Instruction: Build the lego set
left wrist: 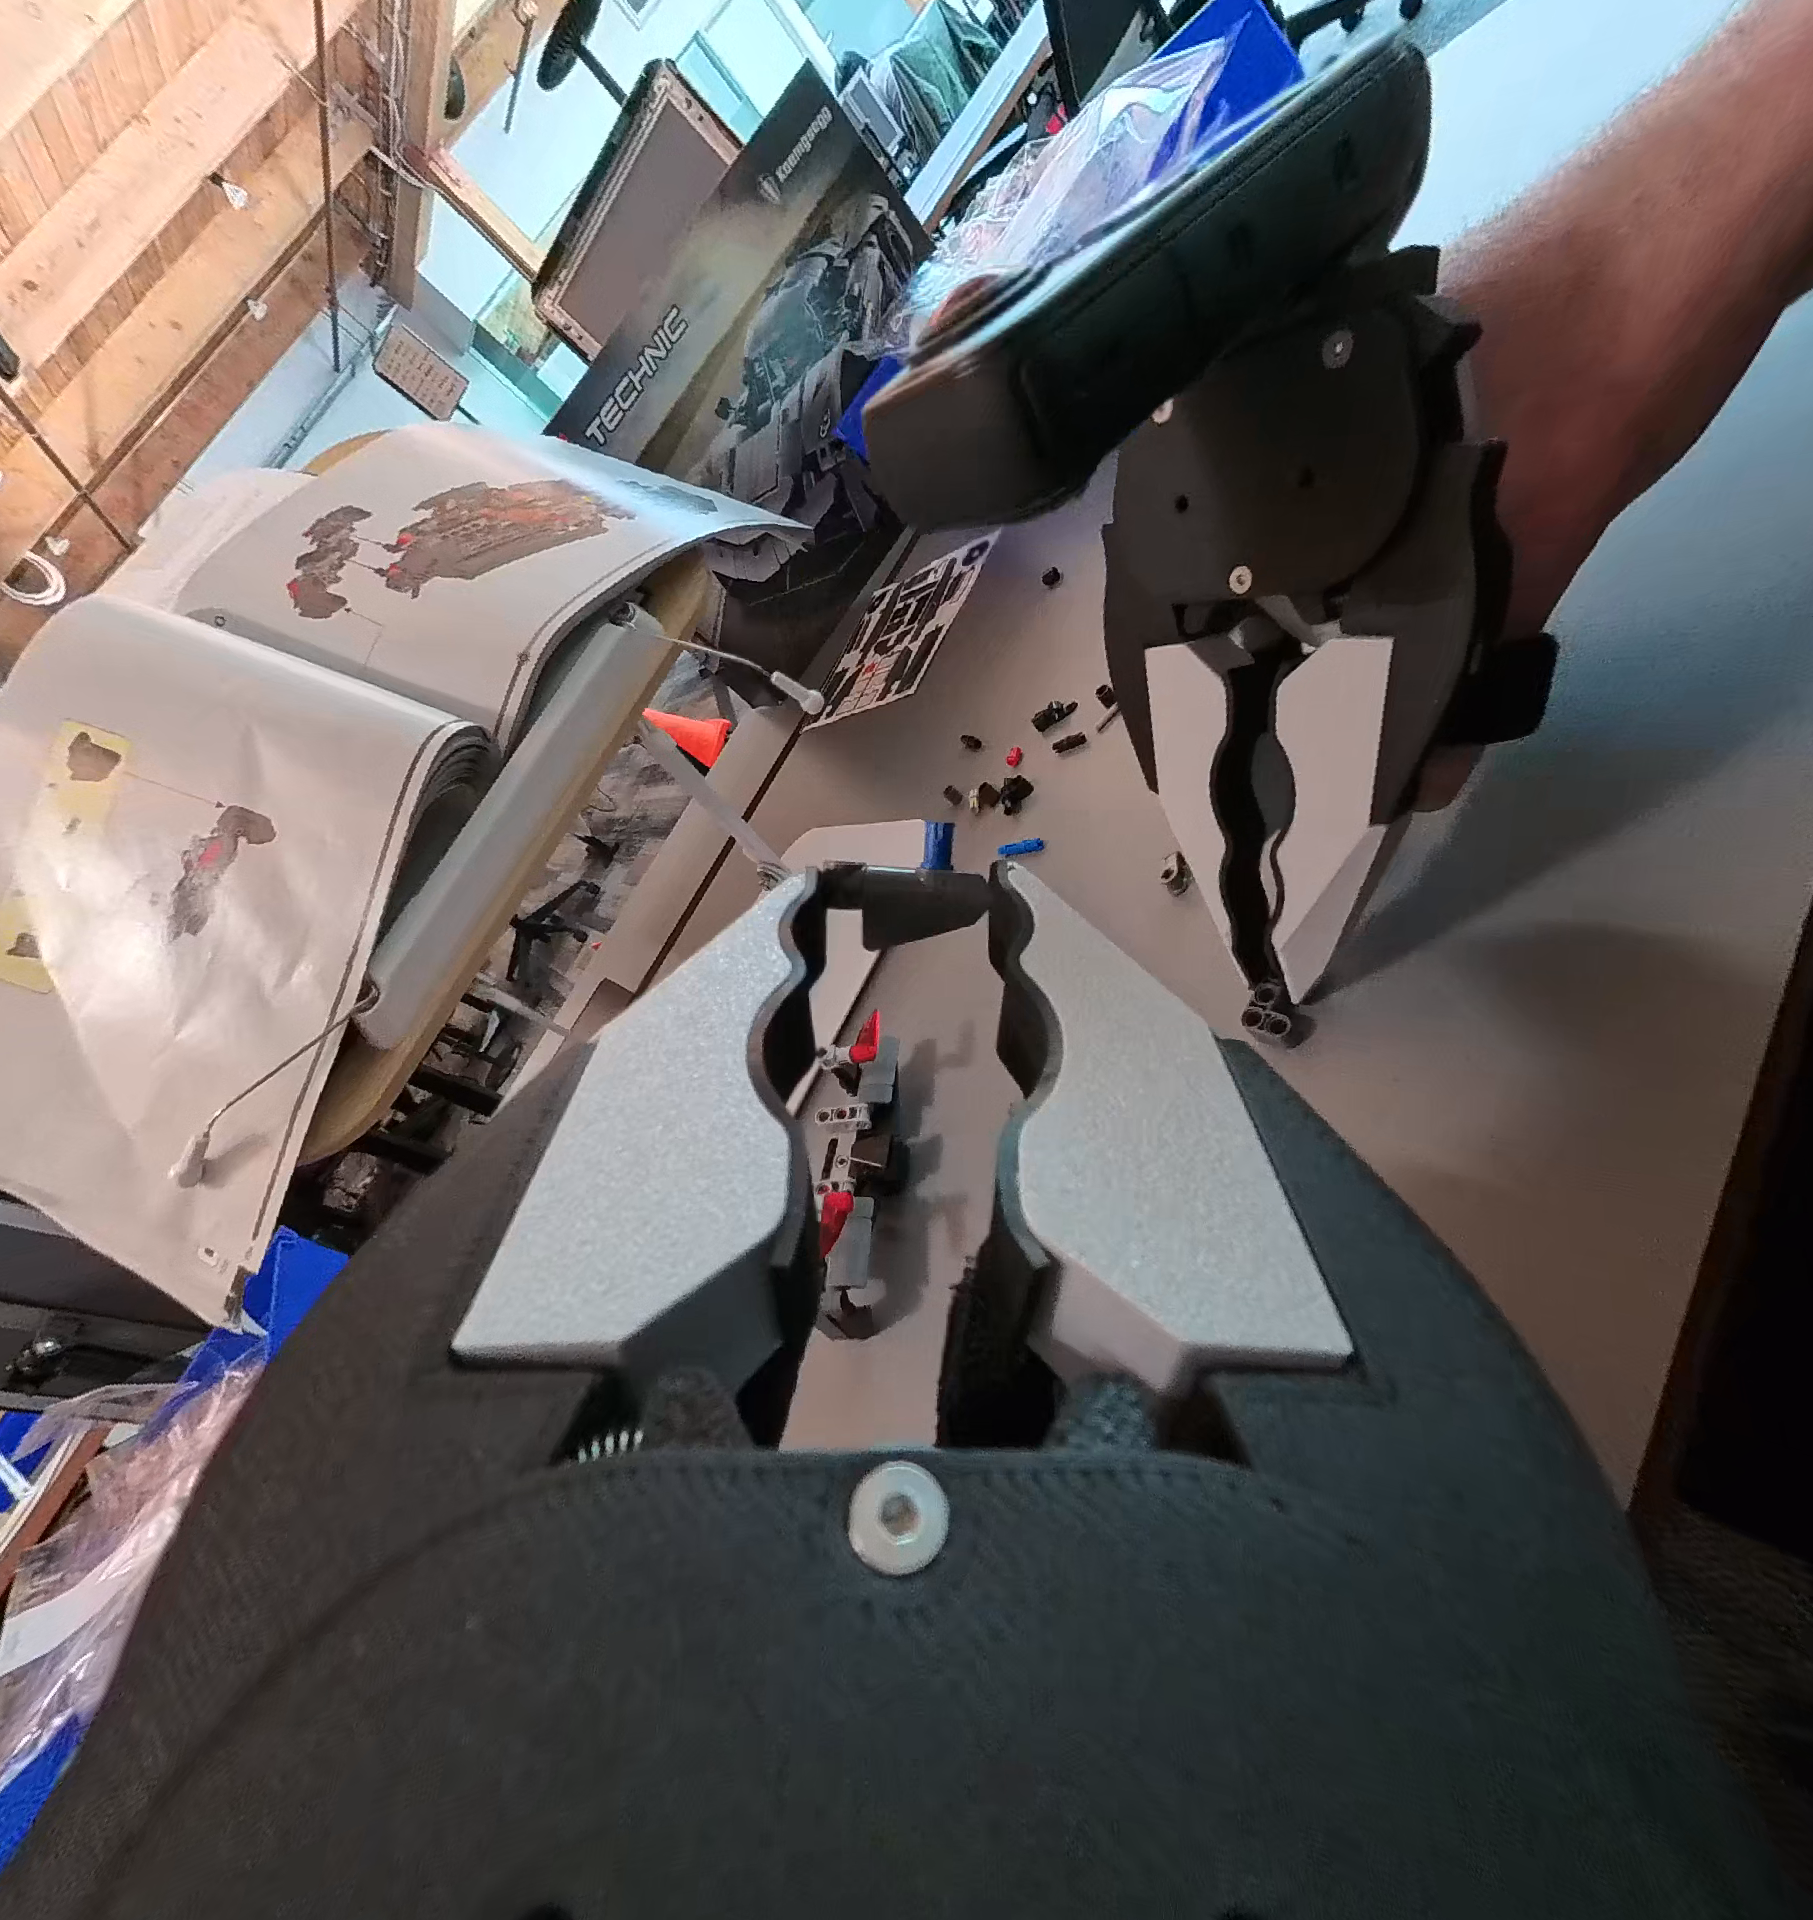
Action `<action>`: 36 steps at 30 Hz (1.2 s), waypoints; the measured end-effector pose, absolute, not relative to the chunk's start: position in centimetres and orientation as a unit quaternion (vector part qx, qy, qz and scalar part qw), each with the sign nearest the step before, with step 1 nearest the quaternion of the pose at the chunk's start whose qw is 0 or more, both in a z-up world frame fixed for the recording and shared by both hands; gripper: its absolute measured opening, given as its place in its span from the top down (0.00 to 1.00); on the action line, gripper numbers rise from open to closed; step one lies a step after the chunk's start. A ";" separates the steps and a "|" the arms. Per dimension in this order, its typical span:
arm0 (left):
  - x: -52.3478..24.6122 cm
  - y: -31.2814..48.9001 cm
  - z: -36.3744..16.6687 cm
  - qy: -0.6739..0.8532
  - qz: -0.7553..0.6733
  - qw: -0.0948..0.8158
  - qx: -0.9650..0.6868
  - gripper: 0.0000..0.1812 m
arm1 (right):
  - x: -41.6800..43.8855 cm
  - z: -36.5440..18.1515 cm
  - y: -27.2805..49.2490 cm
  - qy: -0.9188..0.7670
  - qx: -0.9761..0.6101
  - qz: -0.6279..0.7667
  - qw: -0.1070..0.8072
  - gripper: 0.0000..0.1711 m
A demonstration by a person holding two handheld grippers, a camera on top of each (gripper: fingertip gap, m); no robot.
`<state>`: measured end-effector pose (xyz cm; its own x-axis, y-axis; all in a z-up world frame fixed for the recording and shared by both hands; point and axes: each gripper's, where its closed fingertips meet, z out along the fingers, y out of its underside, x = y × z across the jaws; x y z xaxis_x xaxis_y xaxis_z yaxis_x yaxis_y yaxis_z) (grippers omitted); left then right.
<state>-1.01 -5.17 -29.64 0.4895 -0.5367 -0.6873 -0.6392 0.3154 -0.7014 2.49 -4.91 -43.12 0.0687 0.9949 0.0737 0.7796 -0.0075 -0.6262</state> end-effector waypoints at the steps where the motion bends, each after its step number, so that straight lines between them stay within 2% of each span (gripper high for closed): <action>1: -1.1 -5.2 -29.6 0.502 0.037 0.635 -0.586 0.84 | 2.5 -43.1 -4.8 -0.649 -0.683 0.207 0.265 0.97; 4: -1.4 -5.2 -29.4 0.495 0.025 0.638 -0.590 0.84 | 2.0 -41.9 -4.7 -0.634 -0.678 0.243 0.281 0.97; 10: -1.9 -5.6 -28.7 0.482 -0.032 0.638 -0.600 0.84 | 1.0 -35.3 -4.9 -0.642 -0.593 0.293 0.387 0.98; 15: -2.1 -5.8 -27.9 0.468 -0.085 0.637 -0.606 0.84 | 0.7 -31.0 -5.1 -0.675 -0.524 0.251 0.456 0.98; 22: -2.0 -5.8 -27.6 0.470 -0.086 0.641 -0.601 0.84 | -0.1 -27.5 -5.4 -0.670 -0.493 0.249 0.496 0.98; 25: -2.0 -5.8 -27.3 0.466 -0.090 0.643 -0.601 0.84 | -0.4 -26.7 -5.8 -0.660 -0.495 0.277 0.492 0.98; 30: -2.3 -5.6 -27.1 0.467 -0.063 0.653 -0.593 0.84 | -0.7 -25.9 -6.4 -0.603 -0.530 0.401 0.441 0.97; 36: -2.5 -5.6 -27.7 0.475 -0.044 0.652 -0.590 0.84 | -0.1 -28.9 -6.0 -0.567 -0.585 0.458 0.354 0.98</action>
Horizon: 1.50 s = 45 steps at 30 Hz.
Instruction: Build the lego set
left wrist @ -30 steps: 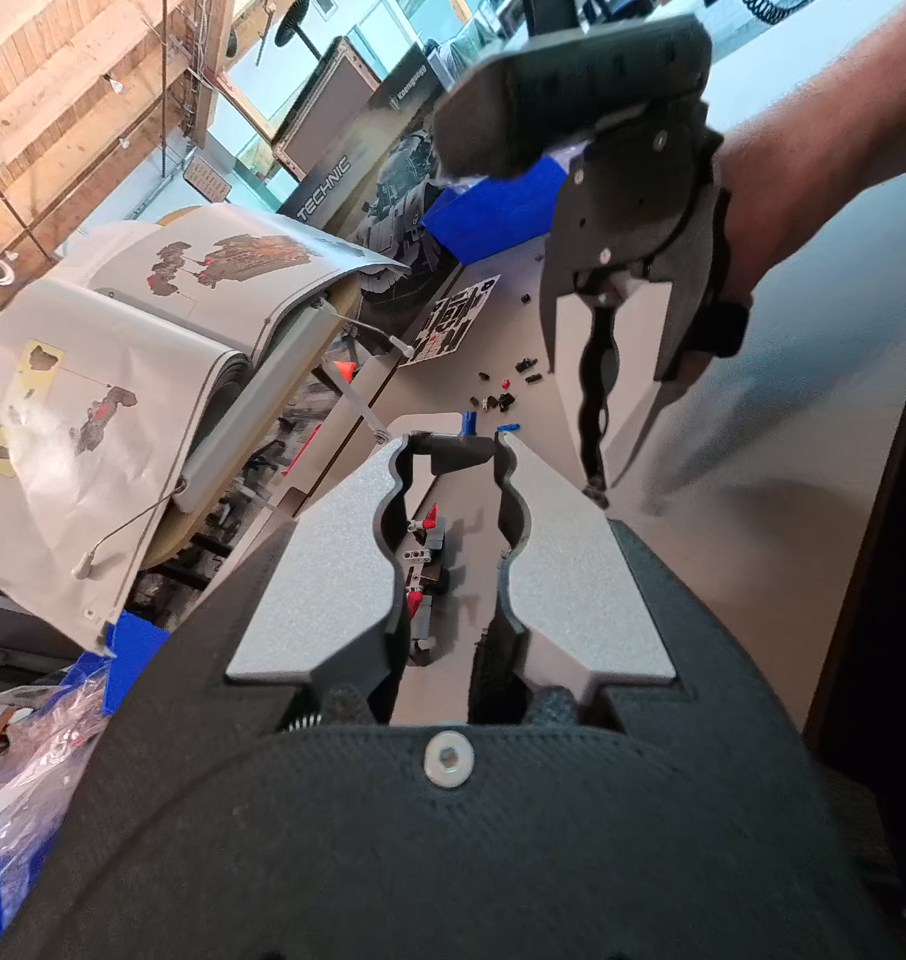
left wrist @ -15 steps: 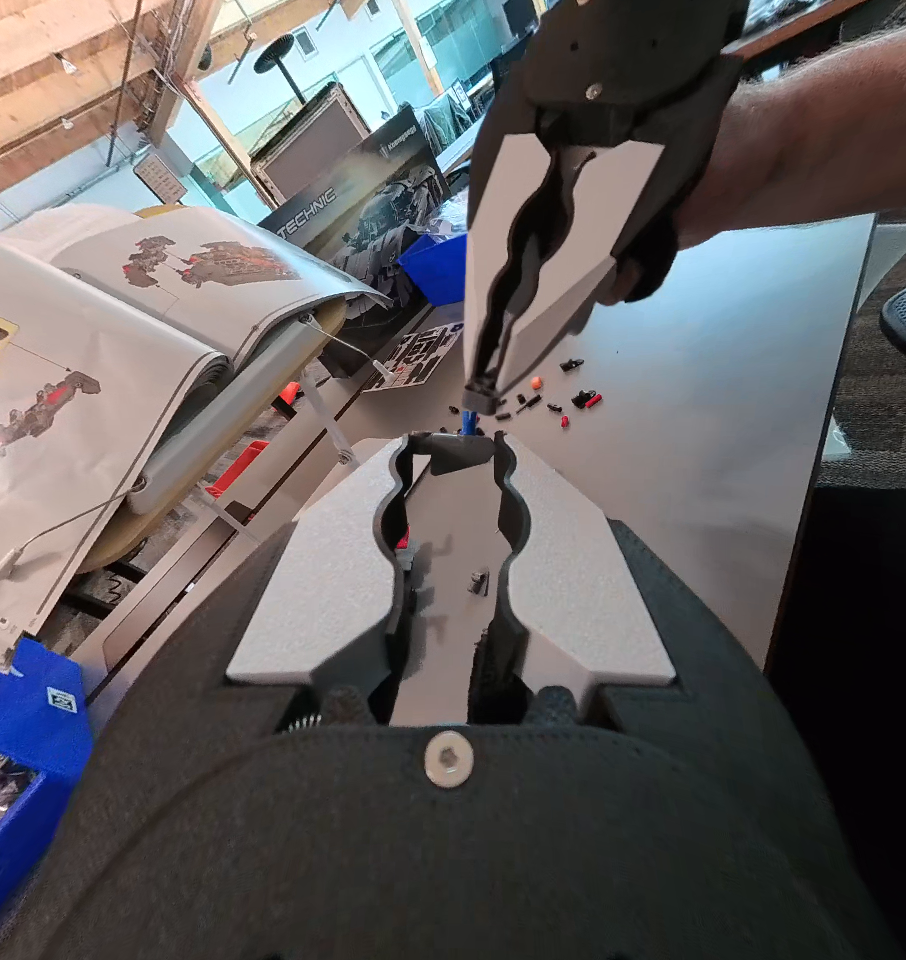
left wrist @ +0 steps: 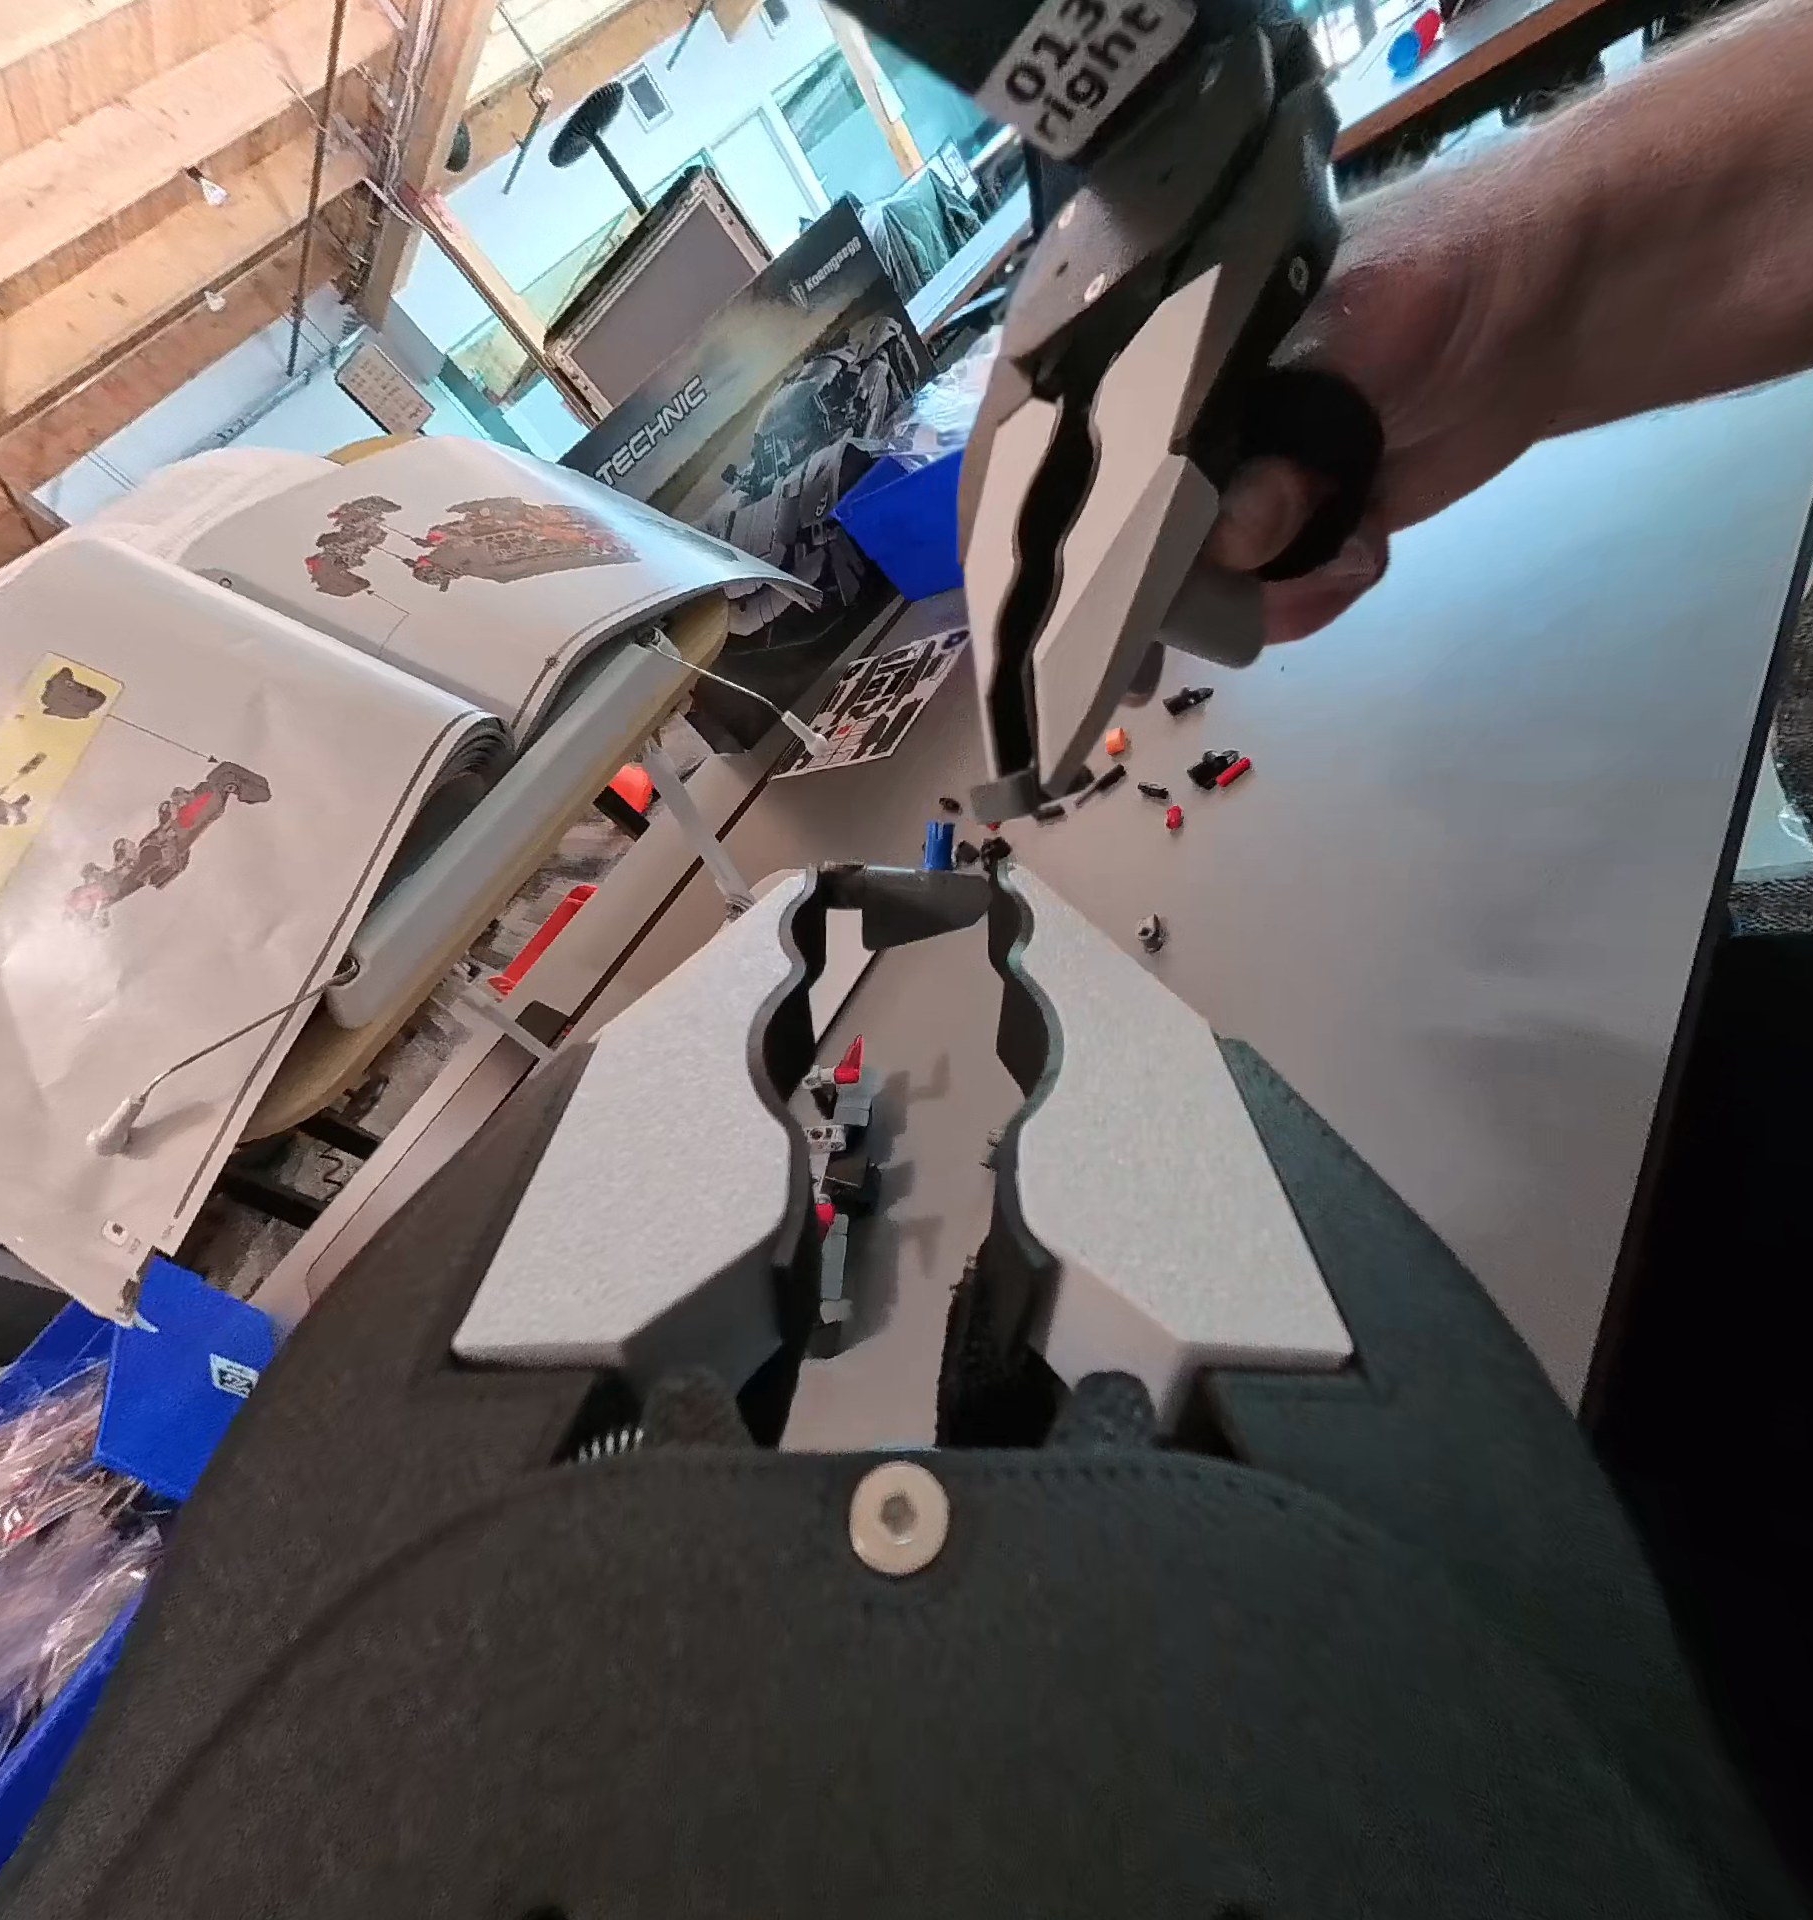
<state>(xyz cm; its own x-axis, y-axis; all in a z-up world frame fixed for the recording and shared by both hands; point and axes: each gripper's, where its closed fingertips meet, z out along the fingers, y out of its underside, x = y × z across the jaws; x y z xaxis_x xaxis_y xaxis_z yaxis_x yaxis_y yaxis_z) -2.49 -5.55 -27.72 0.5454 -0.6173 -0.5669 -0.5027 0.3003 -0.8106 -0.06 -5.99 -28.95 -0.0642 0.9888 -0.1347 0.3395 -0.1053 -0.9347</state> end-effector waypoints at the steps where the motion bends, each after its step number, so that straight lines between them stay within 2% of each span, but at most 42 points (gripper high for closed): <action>1: -2.5 -5.5 -27.7 0.475 -0.043 0.653 -0.589 0.84 | -0.1 -28.9 -6.1 -0.551 -0.589 0.481 0.344 0.97; 7: -2.3 -5.5 -27.1 0.472 -0.026 0.669 -0.573 0.84 | -0.4 -25.7 -6.6 -0.407 -0.562 0.671 0.260 0.97; 13: -2.4 -5.4 -27.2 0.474 -0.019 0.669 -0.572 0.84 | -0.6 -26.1 -6.2 -0.371 -0.565 0.700 0.232 0.97; 15: -2.6 -5.5 -27.4 0.475 -0.018 0.666 -0.575 0.84 | -0.5 -27.4 -6.0 -0.391 -0.588 0.667 0.238 0.97; 19: -3.0 -5.5 -28.0 0.479 -0.013 0.659 -0.580 0.84 | 0.6 -34.6 -4.4 -0.567 -0.652 0.395 0.312 0.97; 22: -3.2 -5.5 -28.5 0.480 -0.012 0.655 -0.584 0.84 | 1.3 -38.3 -4.9 -0.660 -0.631 0.273 0.302 0.98; 27: -3.2 -5.7 -28.8 0.481 -0.009 0.653 -0.585 0.84 | 1.7 -42.4 -5.7 -0.713 -0.618 0.226 0.243 0.96; 31: -3.4 -5.8 -29.1 0.480 -0.009 0.651 -0.588 0.84 | 1.4 -41.9 -4.8 -0.715 -0.604 0.197 0.293 0.83; 33: -3.6 -5.8 -29.2 0.479 -0.010 0.650 -0.590 0.84 | 1.2 -40.7 -5.5 -0.735 -0.561 0.178 0.336 0.85; 39: -3.7 -5.7 -29.5 0.475 -0.013 0.651 -0.592 0.84 | 1.2 -42.5 -6.4 -0.737 -0.572 0.144 0.332 0.89; 45: -3.8 -5.8 -29.6 0.476 -0.011 0.650 -0.592 0.84 | 0.6 -42.5 -6.1 -0.713 -0.590 0.169 0.339 0.93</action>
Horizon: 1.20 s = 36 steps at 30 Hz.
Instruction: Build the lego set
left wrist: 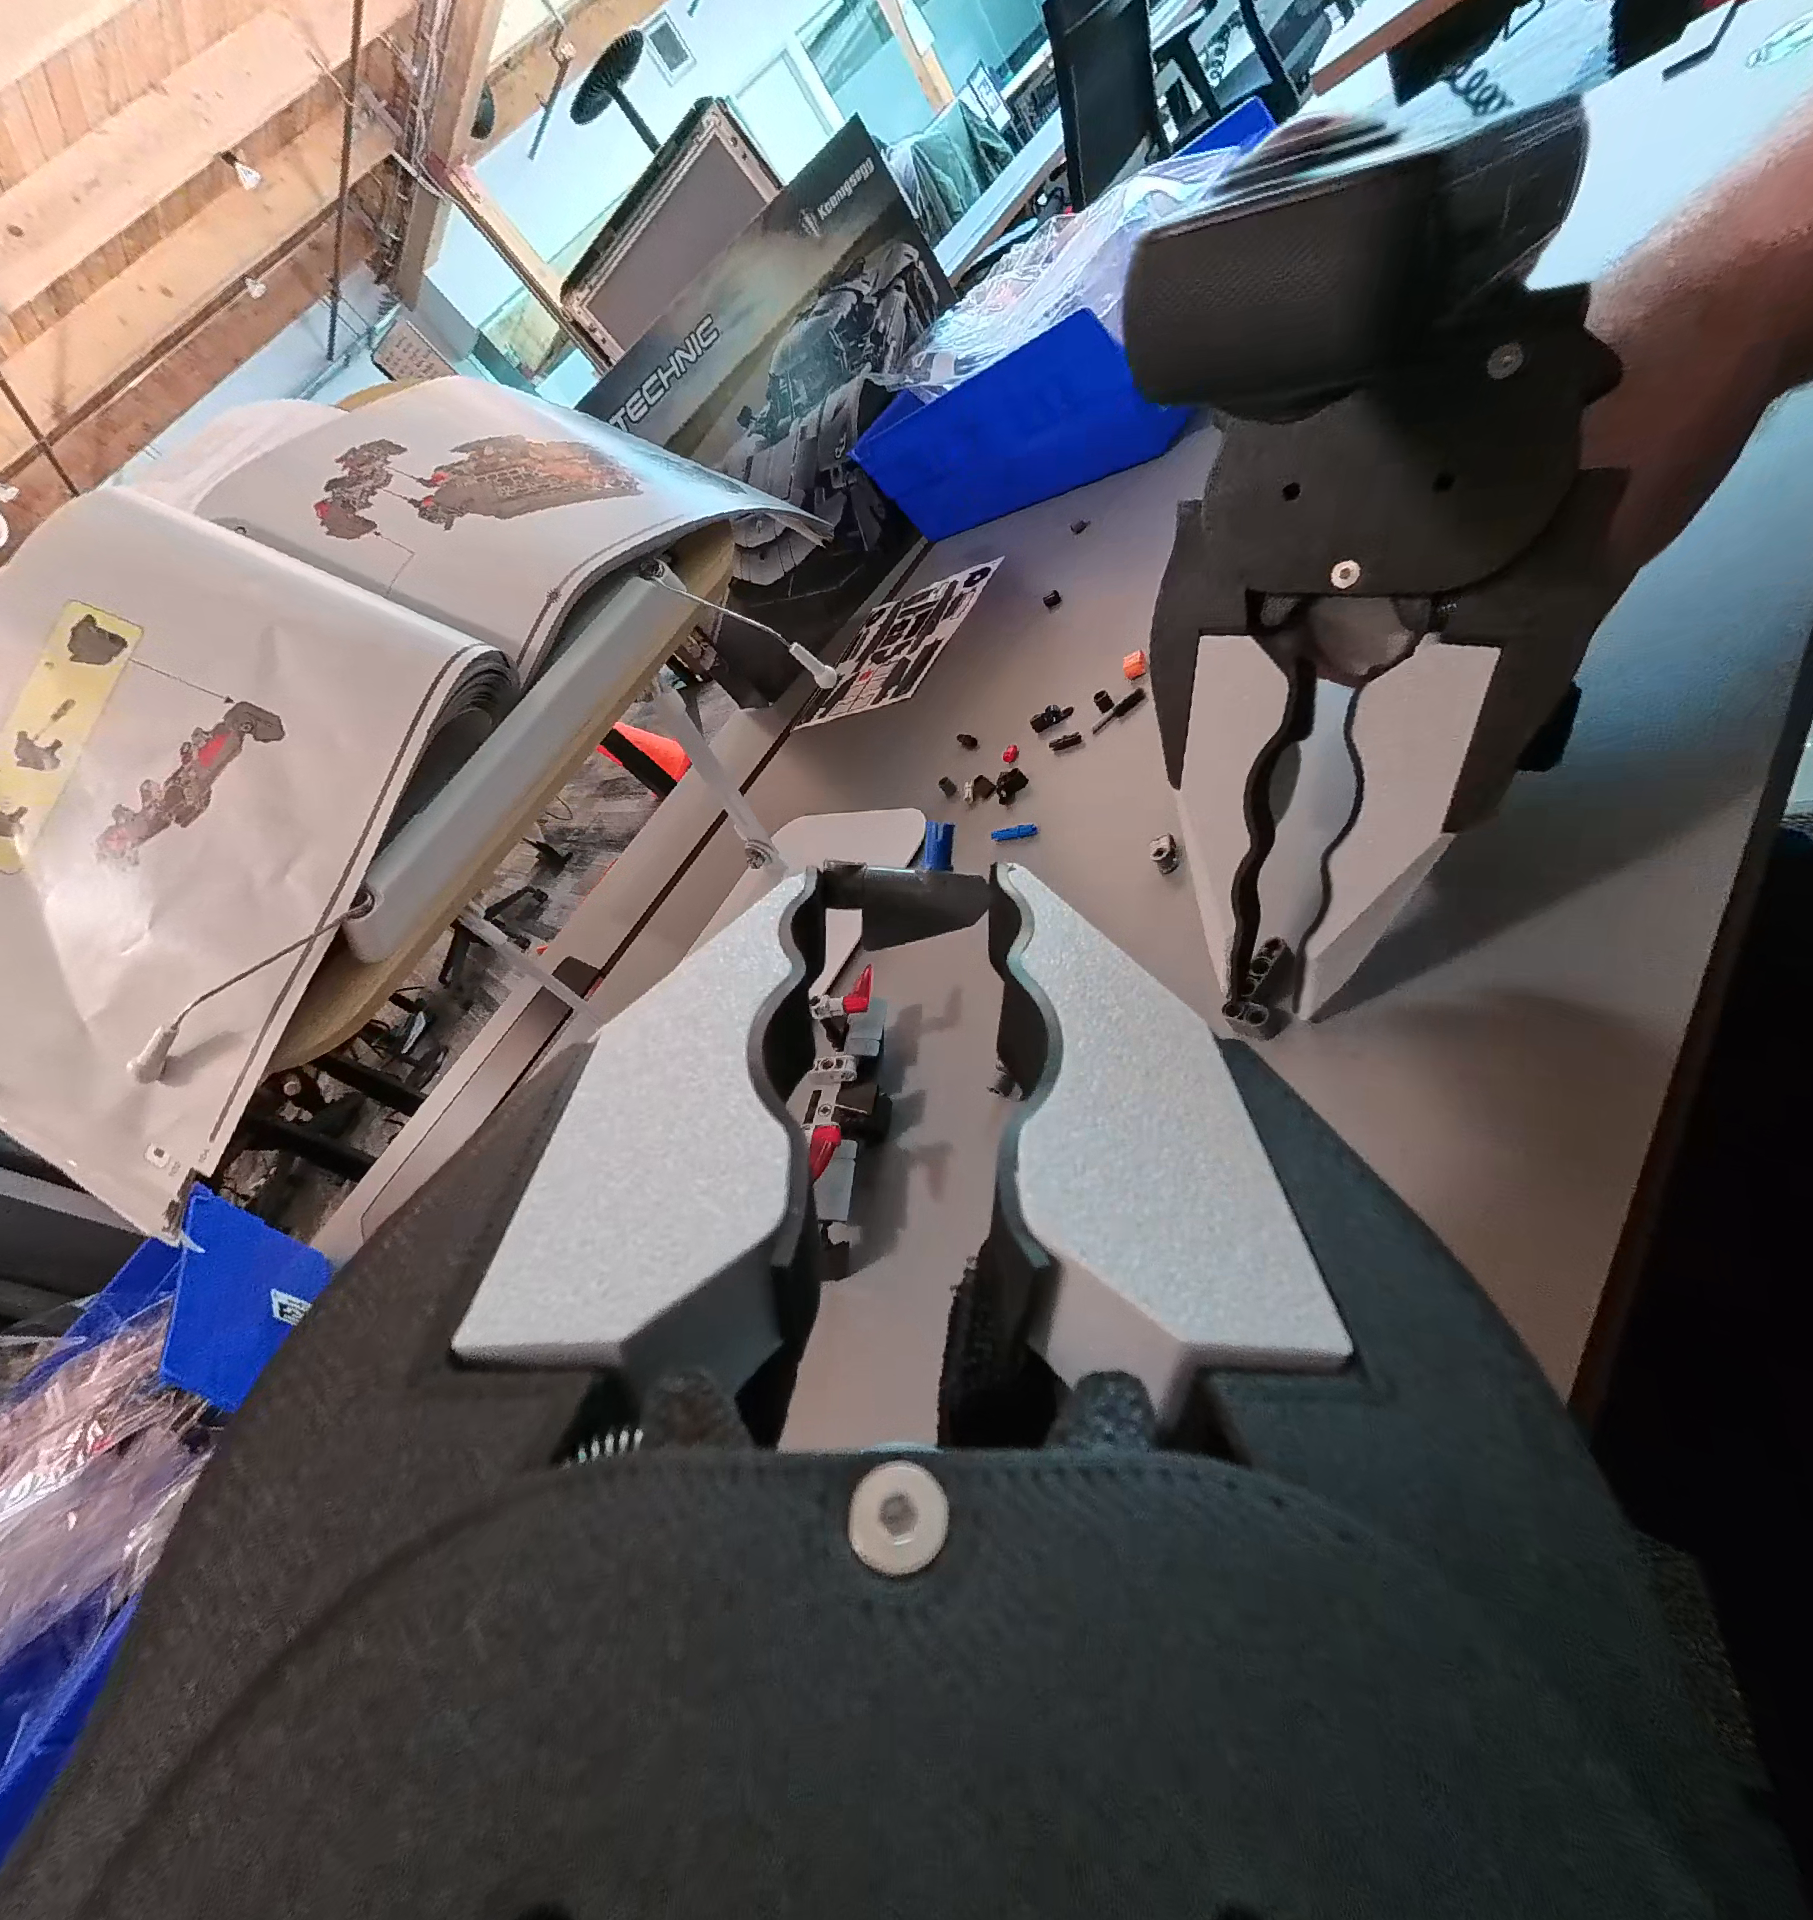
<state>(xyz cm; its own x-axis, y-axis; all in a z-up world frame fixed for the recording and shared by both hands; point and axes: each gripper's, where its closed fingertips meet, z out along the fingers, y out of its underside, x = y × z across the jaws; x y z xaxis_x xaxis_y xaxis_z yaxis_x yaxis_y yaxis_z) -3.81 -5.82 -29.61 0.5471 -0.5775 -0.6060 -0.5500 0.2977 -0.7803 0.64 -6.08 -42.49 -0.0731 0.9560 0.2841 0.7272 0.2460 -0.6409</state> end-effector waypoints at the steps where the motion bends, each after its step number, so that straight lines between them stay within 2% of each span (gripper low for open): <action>1: -3.9 -5.8 -29.6 0.475 -0.012 0.650 -0.593 0.84 | 0.6 -42.5 -5.9 -0.711 -0.593 0.168 0.340 0.94; 4: -3.9 -5.8 -29.6 0.472 -0.014 0.651 -0.594 0.84 | 0.4 -42.5 -5.5 -0.708 -0.595 0.163 0.345 0.95; 9: -3.9 -5.8 -29.7 0.473 -0.012 0.651 -0.593 0.84 | 0.1 -42.5 -5.4 -0.697 -0.607 0.170 0.341 0.90; 24: -4.1 -5.7 -29.7 0.470 -0.015 0.652 -0.595 0.84 | -0.5 -42.5 -5.0 -0.687 -0.613 0.165 0.355 0.90; 29: -4.2 -5.7 -29.6 0.470 -0.015 0.653 -0.594 0.84 | -0.6 -42.8 -5.0 -0.684 -0.617 0.170 0.349 0.96; 32: -4.1 -5.7 -29.6 0.470 -0.013 0.653 -0.593 0.84 | -0.6 -42.8 -4.9 -0.678 -0.623 0.180 0.347 0.96; 36: -4.3 -5.8 -29.5 0.470 -0.011 0.653 -0.593 0.84 | -0.7 -42.2 -5.0 -0.677 -0.614 0.180 0.364 0.91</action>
<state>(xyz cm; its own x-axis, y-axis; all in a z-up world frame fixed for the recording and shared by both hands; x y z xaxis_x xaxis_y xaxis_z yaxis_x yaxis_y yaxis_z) -4.26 -5.77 -29.50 0.5581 -0.5721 -0.6010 -0.5433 0.2956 -0.7858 -0.69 -5.00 -42.23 0.0190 0.9625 0.2707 0.7002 0.1804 -0.6907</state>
